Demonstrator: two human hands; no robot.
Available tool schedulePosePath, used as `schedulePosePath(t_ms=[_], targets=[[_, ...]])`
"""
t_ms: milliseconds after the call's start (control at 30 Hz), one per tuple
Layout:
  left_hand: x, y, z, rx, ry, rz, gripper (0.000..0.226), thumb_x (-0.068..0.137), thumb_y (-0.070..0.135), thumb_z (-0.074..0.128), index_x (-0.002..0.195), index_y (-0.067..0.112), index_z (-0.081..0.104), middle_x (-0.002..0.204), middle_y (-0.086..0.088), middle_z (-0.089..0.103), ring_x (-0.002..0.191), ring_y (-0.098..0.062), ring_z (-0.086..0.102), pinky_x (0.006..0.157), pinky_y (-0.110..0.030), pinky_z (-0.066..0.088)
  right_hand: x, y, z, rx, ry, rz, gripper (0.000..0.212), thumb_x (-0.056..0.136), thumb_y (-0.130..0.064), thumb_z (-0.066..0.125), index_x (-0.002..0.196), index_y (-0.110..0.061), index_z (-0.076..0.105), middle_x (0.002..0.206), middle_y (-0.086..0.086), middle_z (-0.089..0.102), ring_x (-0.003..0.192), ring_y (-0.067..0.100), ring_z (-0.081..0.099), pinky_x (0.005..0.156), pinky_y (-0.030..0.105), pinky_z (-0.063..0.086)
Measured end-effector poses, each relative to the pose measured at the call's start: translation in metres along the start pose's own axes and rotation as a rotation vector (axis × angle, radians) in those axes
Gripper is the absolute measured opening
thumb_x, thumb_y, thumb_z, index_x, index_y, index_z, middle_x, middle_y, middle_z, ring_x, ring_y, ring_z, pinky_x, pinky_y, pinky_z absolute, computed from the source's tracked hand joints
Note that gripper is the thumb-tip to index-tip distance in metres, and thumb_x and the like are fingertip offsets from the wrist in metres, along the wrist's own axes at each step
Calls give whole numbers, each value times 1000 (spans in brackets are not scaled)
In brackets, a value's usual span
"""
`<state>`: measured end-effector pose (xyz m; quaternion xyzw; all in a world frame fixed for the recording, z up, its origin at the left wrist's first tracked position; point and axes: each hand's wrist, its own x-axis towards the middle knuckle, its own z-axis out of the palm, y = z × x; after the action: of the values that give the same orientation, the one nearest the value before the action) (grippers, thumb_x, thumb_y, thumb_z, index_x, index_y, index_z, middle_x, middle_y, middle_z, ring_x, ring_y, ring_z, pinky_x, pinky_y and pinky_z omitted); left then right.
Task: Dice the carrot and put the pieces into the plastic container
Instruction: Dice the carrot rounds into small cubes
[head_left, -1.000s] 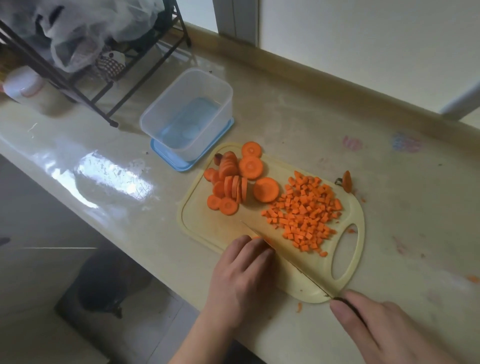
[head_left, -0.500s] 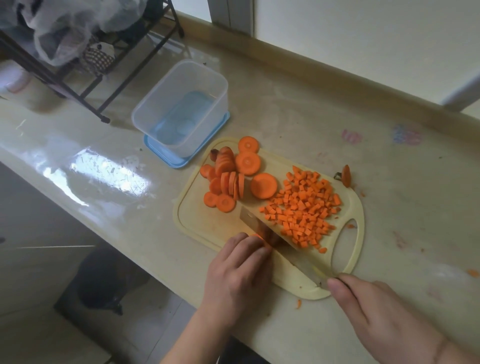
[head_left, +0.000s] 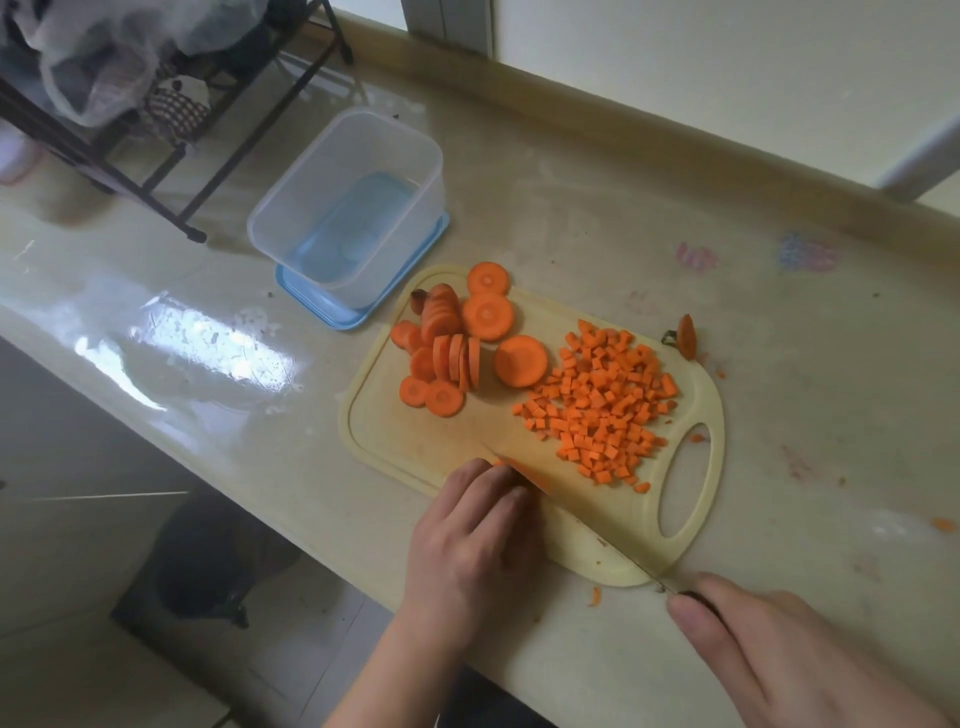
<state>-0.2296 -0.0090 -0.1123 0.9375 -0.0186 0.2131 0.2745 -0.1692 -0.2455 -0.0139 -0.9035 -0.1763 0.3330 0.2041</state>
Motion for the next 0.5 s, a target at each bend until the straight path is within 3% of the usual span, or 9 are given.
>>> schedulePosePath(t_ms=[133,233,367,433,500], targets=[[3,0,0,-8,13,8,12,84,6,78,96,4,78,110,-9,72,107,-27,64,94,-31,54,9,-7,9,-30,-61,-14,102,48,-89,-28,89,-33,47,76,-5,61,80,10,60,72,23,46],[2,0,0,-3,10,-3,11,84,6,79,95,4,77,108,-10,72,104,-29,66,90,-35,56,23,-9,15,48,-4,-84,82,62,-88,-15,73,-30,43,63,-5,54,65,10,53,62,30,42],[0,1,-2,-12,6,-14,10,84,7,79,93,3,77,103,-10,70,101,-30,65,89,-36,55,21,-6,12,174,24,-81,74,74,-84,6,69,-25,49,66,-11,59,57,11,52,56,28,37],[0,0,-1,-7,4,-14,10,85,7,78,93,2,76,102,-11,69,101,-31,65,90,-35,54,15,-3,10,182,20,-77,78,75,-84,9,70,-19,52,65,-7,60,57,9,54,57,27,38],[-1,-1,0,-6,3,-18,11,83,7,79,93,1,76,102,-12,70,102,-31,64,92,-34,54,10,-3,8,190,10,-78,79,72,-87,7,79,-25,56,66,-10,62,59,6,57,59,25,41]])
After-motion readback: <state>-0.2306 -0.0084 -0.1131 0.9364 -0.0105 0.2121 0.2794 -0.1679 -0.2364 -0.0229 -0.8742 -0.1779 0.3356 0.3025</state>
